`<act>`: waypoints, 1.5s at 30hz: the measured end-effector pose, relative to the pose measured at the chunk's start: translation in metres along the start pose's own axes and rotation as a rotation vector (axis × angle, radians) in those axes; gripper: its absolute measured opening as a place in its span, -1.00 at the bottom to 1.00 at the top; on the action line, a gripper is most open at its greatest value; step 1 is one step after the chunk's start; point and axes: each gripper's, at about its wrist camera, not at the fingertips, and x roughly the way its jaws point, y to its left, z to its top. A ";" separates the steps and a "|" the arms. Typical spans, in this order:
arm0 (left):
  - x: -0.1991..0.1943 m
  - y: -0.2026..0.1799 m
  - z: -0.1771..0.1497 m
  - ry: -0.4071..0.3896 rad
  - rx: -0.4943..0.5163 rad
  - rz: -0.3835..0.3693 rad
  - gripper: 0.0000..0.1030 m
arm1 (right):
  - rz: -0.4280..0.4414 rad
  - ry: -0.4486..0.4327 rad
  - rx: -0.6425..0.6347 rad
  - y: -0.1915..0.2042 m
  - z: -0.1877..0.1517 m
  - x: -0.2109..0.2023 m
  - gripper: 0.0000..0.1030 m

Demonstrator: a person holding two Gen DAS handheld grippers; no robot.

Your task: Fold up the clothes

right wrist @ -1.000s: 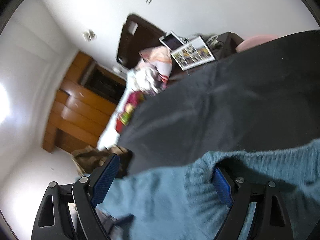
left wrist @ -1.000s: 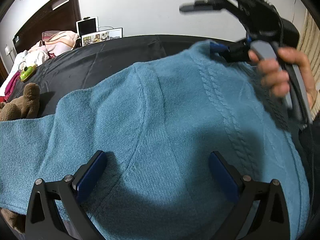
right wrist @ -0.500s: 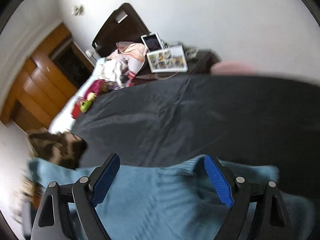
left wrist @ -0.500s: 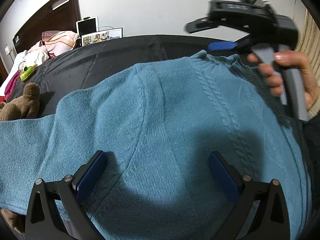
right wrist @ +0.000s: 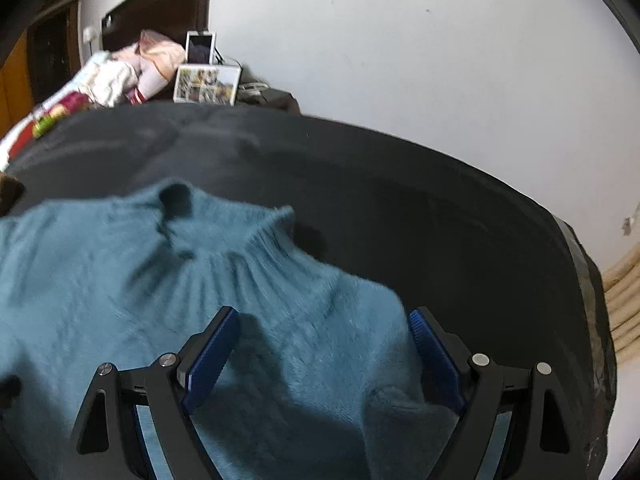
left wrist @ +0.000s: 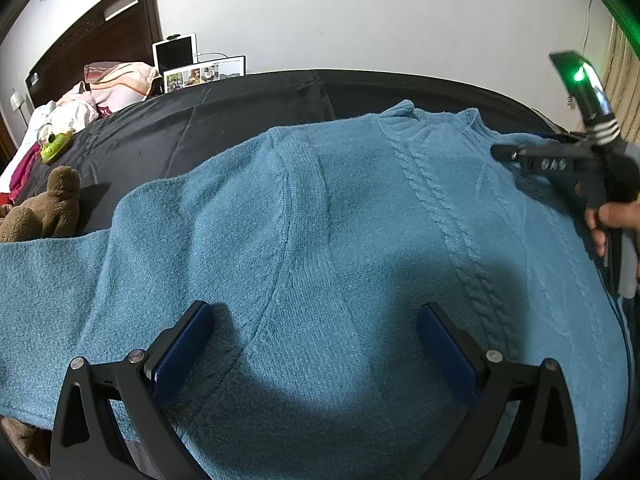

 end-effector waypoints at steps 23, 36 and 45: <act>-0.001 0.001 -0.001 0.001 0.001 0.003 0.99 | -0.026 -0.082 -0.030 0.033 -0.011 -0.039 0.97; -0.002 0.002 -0.001 0.002 0.001 0.005 0.99 | 0.201 0.055 0.025 0.040 -0.112 -0.089 0.97; -0.003 0.003 -0.003 0.000 0.000 0.007 0.99 | 0.194 0.061 0.023 0.042 -0.133 -0.092 0.98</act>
